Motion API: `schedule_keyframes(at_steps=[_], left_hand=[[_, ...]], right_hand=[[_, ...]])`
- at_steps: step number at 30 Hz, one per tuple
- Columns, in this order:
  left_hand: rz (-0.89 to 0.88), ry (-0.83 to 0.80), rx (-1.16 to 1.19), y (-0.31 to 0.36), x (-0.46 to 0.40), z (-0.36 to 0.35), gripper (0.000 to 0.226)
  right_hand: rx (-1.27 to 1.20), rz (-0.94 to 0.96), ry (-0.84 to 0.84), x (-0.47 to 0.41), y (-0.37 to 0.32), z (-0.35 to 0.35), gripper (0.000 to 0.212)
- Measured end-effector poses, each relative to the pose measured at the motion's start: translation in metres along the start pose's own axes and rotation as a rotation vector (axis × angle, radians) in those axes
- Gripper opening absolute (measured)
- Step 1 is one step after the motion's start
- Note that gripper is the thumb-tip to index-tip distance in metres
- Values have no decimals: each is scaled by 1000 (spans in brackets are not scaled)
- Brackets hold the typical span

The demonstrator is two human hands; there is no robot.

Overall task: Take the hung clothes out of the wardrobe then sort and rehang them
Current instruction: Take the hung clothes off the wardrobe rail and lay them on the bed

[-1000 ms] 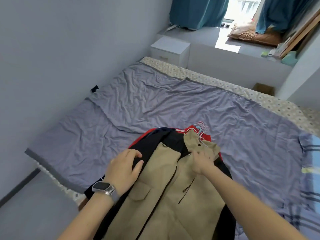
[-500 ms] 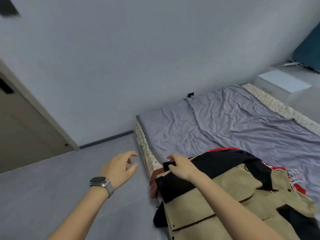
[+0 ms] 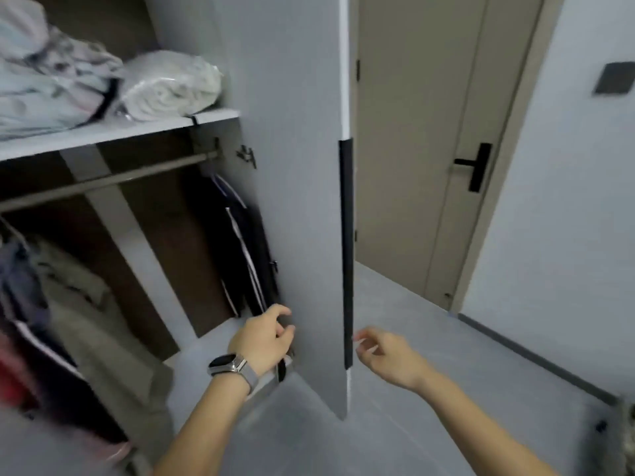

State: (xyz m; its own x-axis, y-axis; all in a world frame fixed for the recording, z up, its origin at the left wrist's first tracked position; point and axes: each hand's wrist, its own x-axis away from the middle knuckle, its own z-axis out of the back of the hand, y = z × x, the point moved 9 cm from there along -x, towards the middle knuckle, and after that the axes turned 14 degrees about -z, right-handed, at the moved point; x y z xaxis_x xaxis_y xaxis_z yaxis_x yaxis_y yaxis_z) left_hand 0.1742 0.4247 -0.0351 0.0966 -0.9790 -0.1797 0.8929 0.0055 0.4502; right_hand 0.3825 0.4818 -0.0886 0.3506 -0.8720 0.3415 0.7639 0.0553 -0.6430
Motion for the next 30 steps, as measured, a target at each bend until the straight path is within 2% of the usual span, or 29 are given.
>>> schedule_keyframes(at_steps=[5,8,14,24,26,28,30], left_hand=[[278,183,32,-122,46,63,30],[368,268,61,-176,49,86,37],[442,359,-46,-256,-14,132,23],[432,351,-67,-320,-132,166,27],[443,333,-52,-339,-143,167,27],[449,320,-52,-358,-151,172,26],[457,312,-51,-376,-153,178,25]], right_hand=[[96,154,-183,-69,-121,-79,22],[69,209,-243,-114,-174,-108,23],[102,308,-294,-225,-249,-142,24],[80,352,-345,-358,-380,-135,22],[-9,385,-214,-378,-402,-121,22],[-159,445,49,-401,-424,-88,23],[-236,424,218,-428,-439,-60,30]])
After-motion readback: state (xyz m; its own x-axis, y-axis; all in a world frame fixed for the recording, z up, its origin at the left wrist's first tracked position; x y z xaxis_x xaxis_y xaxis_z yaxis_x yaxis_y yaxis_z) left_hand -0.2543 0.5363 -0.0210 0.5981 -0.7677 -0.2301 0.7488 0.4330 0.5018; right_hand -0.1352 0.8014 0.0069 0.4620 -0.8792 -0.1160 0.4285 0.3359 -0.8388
